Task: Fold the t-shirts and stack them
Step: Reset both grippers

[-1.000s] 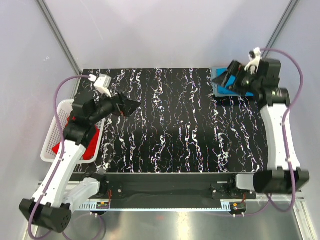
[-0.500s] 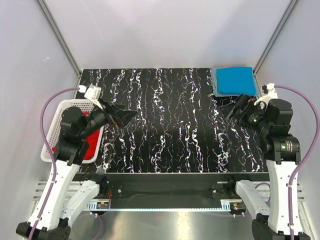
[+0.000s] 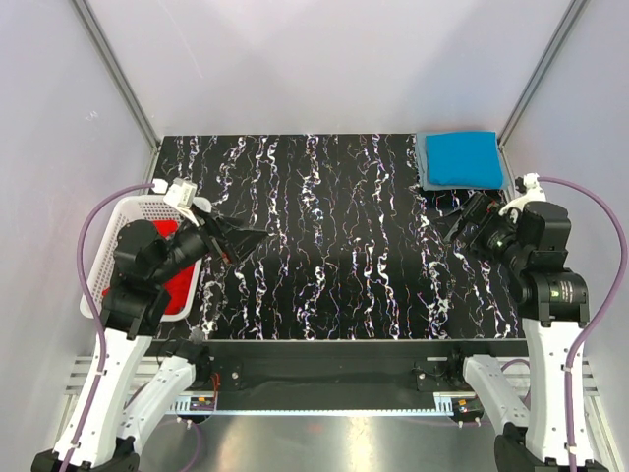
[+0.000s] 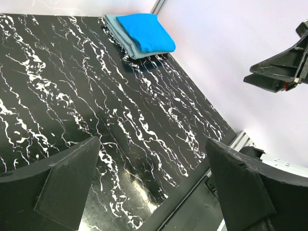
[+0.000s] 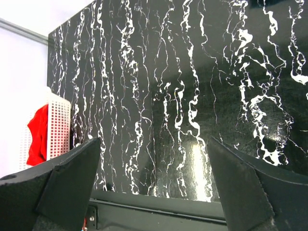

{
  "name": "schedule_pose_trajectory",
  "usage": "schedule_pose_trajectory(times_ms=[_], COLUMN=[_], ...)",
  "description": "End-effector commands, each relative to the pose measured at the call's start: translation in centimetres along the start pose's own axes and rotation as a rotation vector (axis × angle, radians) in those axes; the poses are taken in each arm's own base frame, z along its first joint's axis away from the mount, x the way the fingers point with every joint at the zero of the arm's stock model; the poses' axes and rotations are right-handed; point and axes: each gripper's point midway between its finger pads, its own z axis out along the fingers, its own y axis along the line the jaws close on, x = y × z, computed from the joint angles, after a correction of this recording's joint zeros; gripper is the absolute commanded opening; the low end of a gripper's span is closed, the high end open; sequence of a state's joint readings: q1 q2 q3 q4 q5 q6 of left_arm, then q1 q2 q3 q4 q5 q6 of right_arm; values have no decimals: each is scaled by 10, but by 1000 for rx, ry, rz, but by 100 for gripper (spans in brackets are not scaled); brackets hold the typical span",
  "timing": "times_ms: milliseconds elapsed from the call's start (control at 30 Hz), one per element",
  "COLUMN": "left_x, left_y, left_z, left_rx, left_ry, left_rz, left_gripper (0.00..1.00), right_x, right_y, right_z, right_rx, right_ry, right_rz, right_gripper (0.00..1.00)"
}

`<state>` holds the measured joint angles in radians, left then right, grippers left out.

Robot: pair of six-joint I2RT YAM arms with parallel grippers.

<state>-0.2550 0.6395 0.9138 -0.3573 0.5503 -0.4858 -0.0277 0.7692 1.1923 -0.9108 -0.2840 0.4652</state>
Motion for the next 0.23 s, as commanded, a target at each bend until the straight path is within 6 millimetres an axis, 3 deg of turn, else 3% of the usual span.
schedule_pose_trajectory(times_ms=[0, 200], left_x=[-8, -8], left_y=[-11, -12], left_z=[-7, -9], left_rx=[28, 27], left_ry=[-21, -19], left_rz=[42, 43], left_gripper=[99, 99], right_x=[-5, -1], right_y=[-1, -1], right_z=[-2, -1], right_rx=[13, -1], right_ry=[-34, -38], right_rz=[9, 26], right_gripper=[100, 100])
